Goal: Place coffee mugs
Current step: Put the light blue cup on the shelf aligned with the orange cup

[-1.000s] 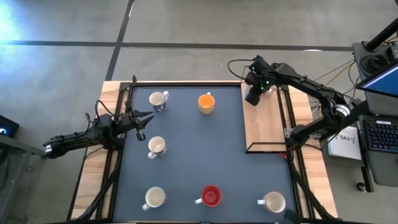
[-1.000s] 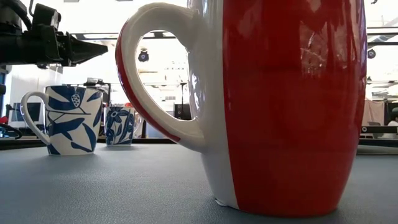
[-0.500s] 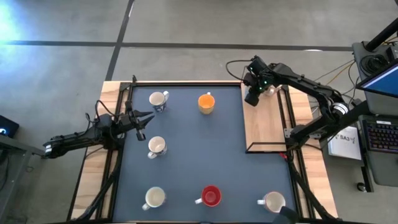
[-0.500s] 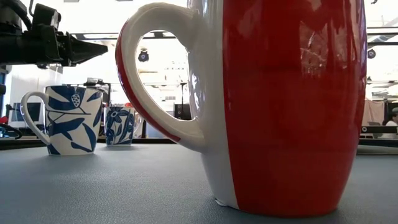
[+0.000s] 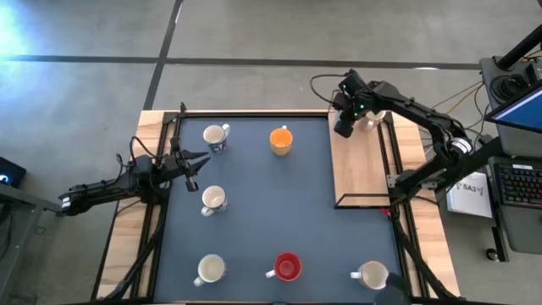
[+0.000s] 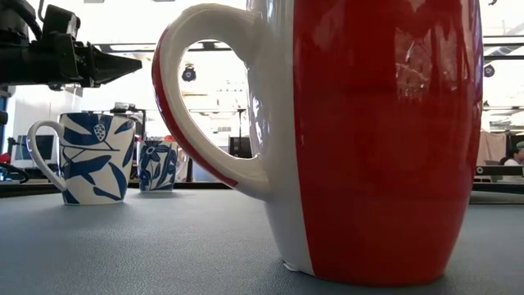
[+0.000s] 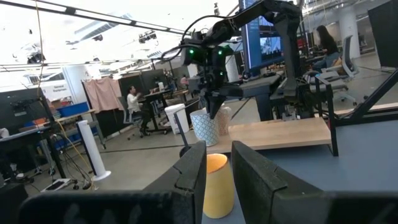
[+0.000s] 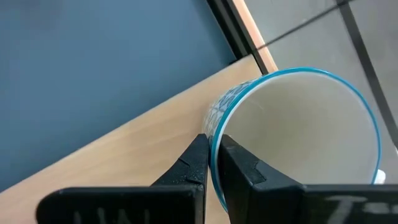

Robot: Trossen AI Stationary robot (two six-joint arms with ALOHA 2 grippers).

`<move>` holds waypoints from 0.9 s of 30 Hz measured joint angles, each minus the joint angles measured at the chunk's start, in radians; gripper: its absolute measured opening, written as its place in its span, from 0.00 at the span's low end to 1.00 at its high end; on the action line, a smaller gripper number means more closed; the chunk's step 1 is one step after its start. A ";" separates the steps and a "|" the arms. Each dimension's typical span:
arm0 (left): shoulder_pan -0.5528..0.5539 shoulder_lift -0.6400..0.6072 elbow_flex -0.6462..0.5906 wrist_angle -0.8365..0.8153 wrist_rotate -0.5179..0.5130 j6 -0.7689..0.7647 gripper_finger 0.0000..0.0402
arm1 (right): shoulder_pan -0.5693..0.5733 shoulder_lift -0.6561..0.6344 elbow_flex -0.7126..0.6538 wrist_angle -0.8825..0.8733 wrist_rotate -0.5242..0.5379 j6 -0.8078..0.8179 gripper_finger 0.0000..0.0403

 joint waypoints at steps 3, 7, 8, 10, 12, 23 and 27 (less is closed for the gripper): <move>0.000 0.000 0.000 0.000 0.000 0.000 0.15 | -0.007 0.000 -0.001 -0.005 -0.005 0.011 0.04; 0.000 0.000 0.000 0.000 0.000 0.000 0.15 | -0.006 0.000 -0.001 -0.031 -0.016 0.011 0.04; 0.000 0.000 0.000 0.000 0.000 0.000 0.15 | -0.006 0.000 -0.001 -0.033 -0.024 0.011 0.05; 0.000 0.000 0.000 0.000 0.000 0.000 0.15 | -0.007 -0.001 -0.001 -0.033 -0.050 0.012 0.05; 0.000 0.000 0.000 0.000 0.000 0.000 0.15 | -0.007 -0.002 -0.001 -0.034 -0.053 0.012 0.05; 0.000 0.000 0.000 0.000 0.000 0.000 0.15 | -0.007 -0.003 -0.001 -0.025 -0.030 0.018 0.06; 0.000 0.000 0.000 0.000 0.000 0.000 0.15 | -0.007 -0.003 -0.001 -0.015 -0.029 0.014 0.06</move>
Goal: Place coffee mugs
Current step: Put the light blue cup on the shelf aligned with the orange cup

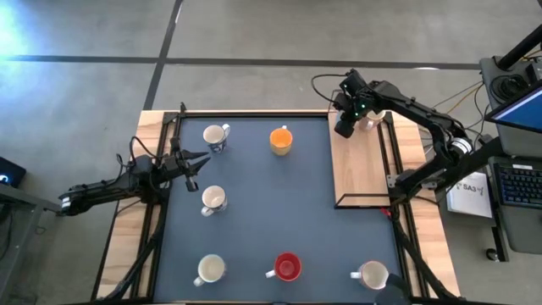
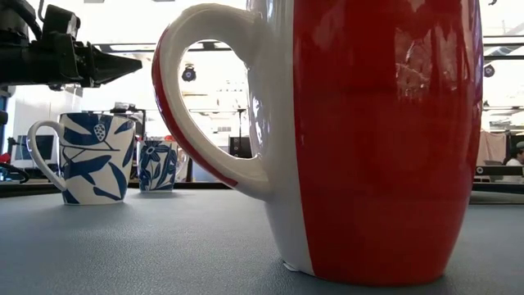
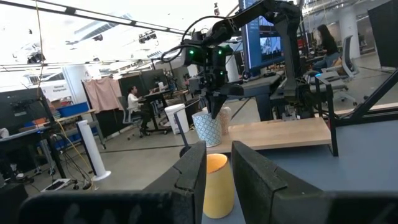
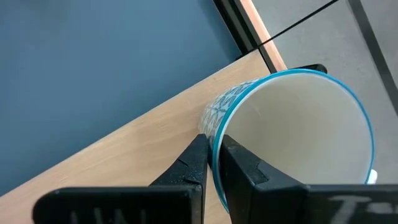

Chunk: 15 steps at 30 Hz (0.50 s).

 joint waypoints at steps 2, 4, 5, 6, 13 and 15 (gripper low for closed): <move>0.000 0.000 0.000 0.000 0.000 0.000 0.15 | 0.000 0.000 0.000 0.000 0.000 0.002 0.06; 0.000 0.000 0.000 0.000 0.000 0.000 0.15 | 0.000 0.000 0.000 0.000 0.000 0.003 0.06; 0.000 0.000 0.000 0.000 0.000 0.000 0.15 | 0.000 0.000 0.000 0.000 0.000 0.004 0.06; 0.000 0.000 0.000 0.000 0.000 0.000 0.15 | 0.000 0.000 0.000 0.000 0.000 0.005 0.06; 0.000 0.000 0.000 0.000 0.000 0.000 0.15 | 0.000 0.000 0.000 0.000 0.000 -0.002 0.06; 0.000 0.000 0.000 0.000 0.000 0.000 0.15 | 0.000 0.000 0.000 0.001 0.000 -0.006 0.05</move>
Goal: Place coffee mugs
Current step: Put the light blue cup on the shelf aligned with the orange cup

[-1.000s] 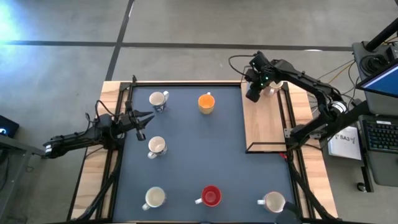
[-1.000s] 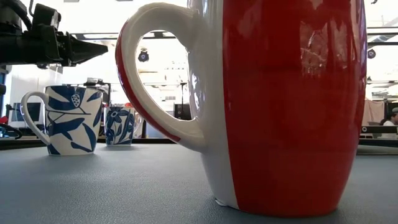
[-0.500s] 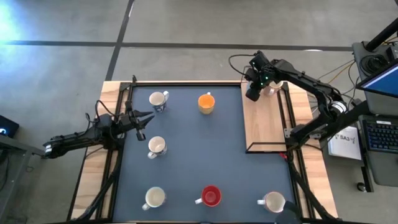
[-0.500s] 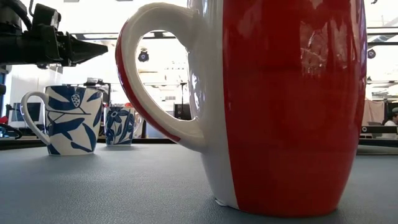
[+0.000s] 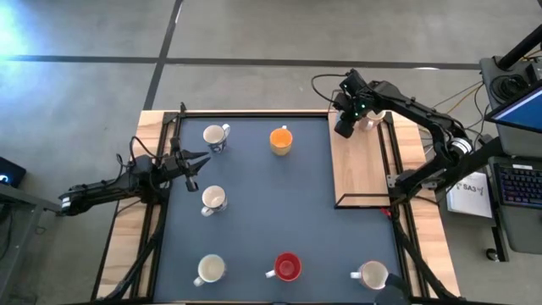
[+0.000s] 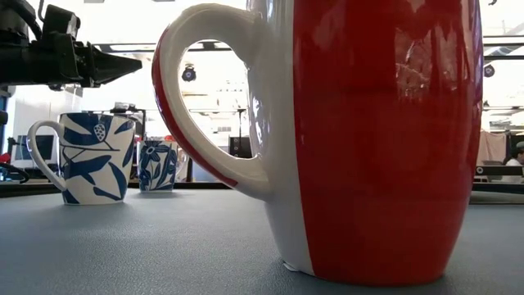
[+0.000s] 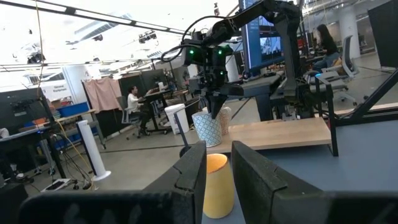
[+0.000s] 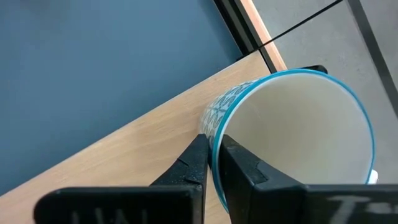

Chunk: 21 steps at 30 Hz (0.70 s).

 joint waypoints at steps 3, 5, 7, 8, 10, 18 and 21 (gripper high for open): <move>0.000 0.000 0.000 0.000 0.000 0.000 0.15 | 0.000 0.000 0.000 0.001 0.000 -0.004 0.05; 0.000 0.000 0.000 0.000 0.000 0.000 0.15 | 0.001 0.000 0.000 0.001 0.000 -0.010 0.05; 0.000 0.000 0.000 0.000 0.000 0.000 0.15 | 0.001 0.000 0.000 0.001 0.000 -0.013 0.05; 0.000 0.000 0.000 0.000 0.000 0.000 0.15 | 0.001 0.000 0.000 0.002 0.000 -0.012 0.05; 0.000 0.000 0.000 0.000 0.000 0.000 0.15 | 0.001 0.000 0.001 0.003 0.000 -0.006 0.06; 0.000 0.000 0.000 0.000 0.000 0.000 0.15 | 0.003 -0.002 0.011 0.003 0.002 -0.006 0.19; 0.000 0.000 0.000 0.000 0.000 0.000 0.15 | 0.003 -0.002 0.036 -0.016 0.003 -0.005 0.22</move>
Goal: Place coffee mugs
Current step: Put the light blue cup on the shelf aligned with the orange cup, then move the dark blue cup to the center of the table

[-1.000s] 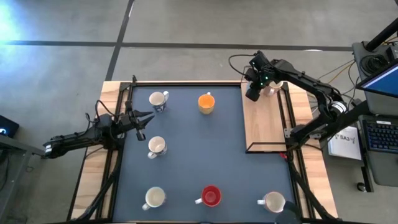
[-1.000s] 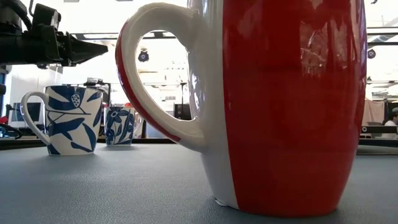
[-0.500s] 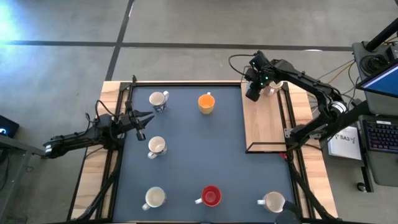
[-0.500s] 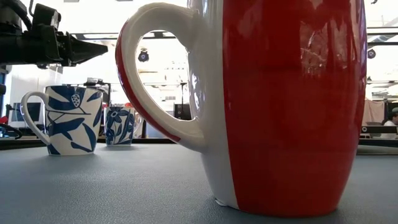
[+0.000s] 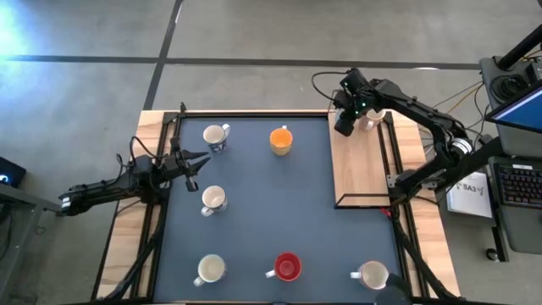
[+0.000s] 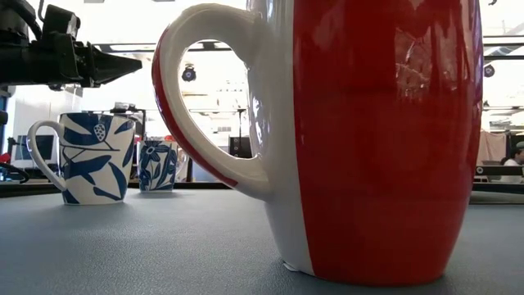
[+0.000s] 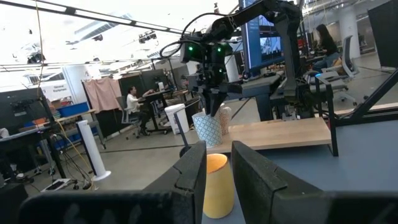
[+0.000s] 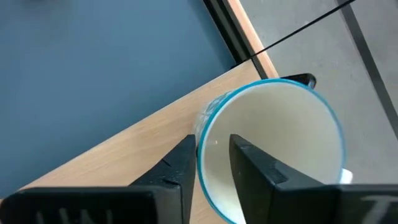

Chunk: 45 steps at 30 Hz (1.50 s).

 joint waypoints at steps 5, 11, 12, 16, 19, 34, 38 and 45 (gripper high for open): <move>0.000 0.000 0.000 0.000 0.000 0.000 0.15 | 0.002 0.000 0.067 -0.049 -0.002 0.040 0.24; 0.000 0.000 0.000 0.000 0.000 0.000 0.15 | 0.045 -0.014 0.125 -0.056 -0.003 0.134 0.20; 0.000 0.000 0.000 0.000 0.000 0.000 0.15 | 0.058 -0.018 0.129 -0.056 -0.003 0.148 0.20; 0.000 0.000 0.000 0.000 0.000 0.000 0.15 | 0.123 -0.044 0.136 -0.057 -0.003 0.197 0.18; 0.000 0.000 0.000 0.000 0.000 0.000 0.15 | 0.178 -0.070 0.136 -0.057 -0.004 0.249 0.18; 0.000 0.000 0.000 0.007 0.000 -0.007 0.15 | 0.532 -0.180 0.136 -0.057 -0.003 0.623 0.19; 0.000 0.000 0.000 0.013 0.000 -0.011 0.15 | 0.607 -0.184 0.136 -0.049 0.000 0.719 0.19; 0.000 0.008 0.000 0.131 0.001 -0.213 0.15 | 0.721 -0.183 0.136 0.021 0.000 0.849 0.19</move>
